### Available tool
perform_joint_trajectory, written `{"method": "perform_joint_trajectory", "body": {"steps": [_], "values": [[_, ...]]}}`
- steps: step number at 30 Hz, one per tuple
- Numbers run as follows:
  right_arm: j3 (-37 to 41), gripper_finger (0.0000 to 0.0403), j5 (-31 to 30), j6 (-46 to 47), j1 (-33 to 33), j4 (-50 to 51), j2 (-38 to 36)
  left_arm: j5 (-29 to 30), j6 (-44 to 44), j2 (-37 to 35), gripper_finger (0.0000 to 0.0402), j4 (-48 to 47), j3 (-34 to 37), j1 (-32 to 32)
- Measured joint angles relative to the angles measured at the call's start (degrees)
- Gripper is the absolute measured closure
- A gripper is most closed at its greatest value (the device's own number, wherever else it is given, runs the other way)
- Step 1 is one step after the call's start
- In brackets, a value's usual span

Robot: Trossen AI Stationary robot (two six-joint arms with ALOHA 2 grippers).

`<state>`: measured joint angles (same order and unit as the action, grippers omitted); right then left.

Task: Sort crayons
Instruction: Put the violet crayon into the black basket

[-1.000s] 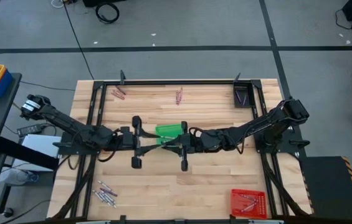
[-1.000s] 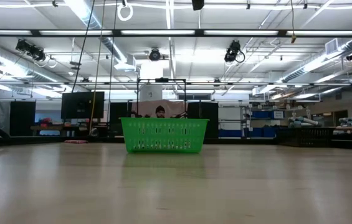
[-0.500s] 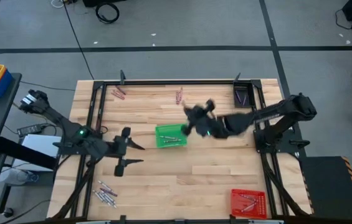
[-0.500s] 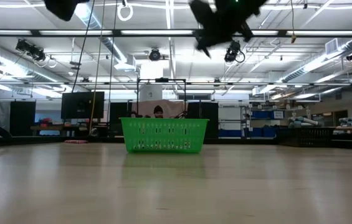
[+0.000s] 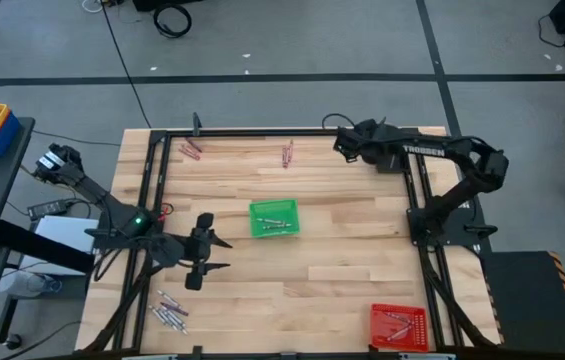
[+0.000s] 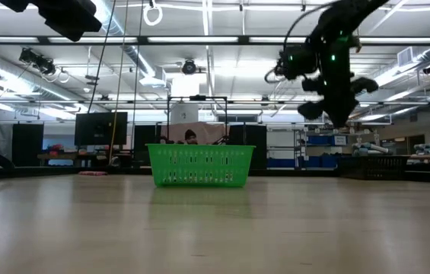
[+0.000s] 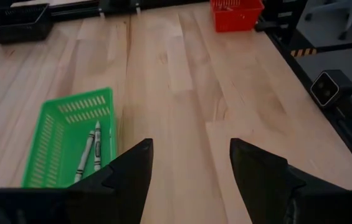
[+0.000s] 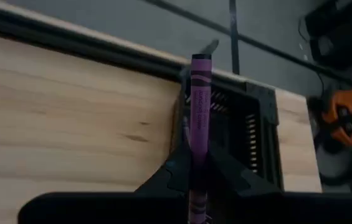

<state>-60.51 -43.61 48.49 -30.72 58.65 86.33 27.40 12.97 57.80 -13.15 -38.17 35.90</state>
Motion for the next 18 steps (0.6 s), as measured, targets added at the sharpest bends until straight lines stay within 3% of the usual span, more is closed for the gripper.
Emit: {"method": "perform_joint_trajectory", "body": {"steps": [6,11,18], "values": [[5.2,0.0369,1.9,-1.8,-8.6,-2.1,3.5,0.0,2.1,0.0,0.0176,-0.2,0.0,0.0],[9.3,0.0364,8.6,-3.3,-13.5,-9.0,3.5,0.0,2.1,0.0,0.0176,-0.4,0.0,0.0],[13.1,0.0323,11.1,-4.0,-17.1,-14.9,3.5,0.0,3.3,0.0,0.0176,-0.5,0.0,0.0]]}}
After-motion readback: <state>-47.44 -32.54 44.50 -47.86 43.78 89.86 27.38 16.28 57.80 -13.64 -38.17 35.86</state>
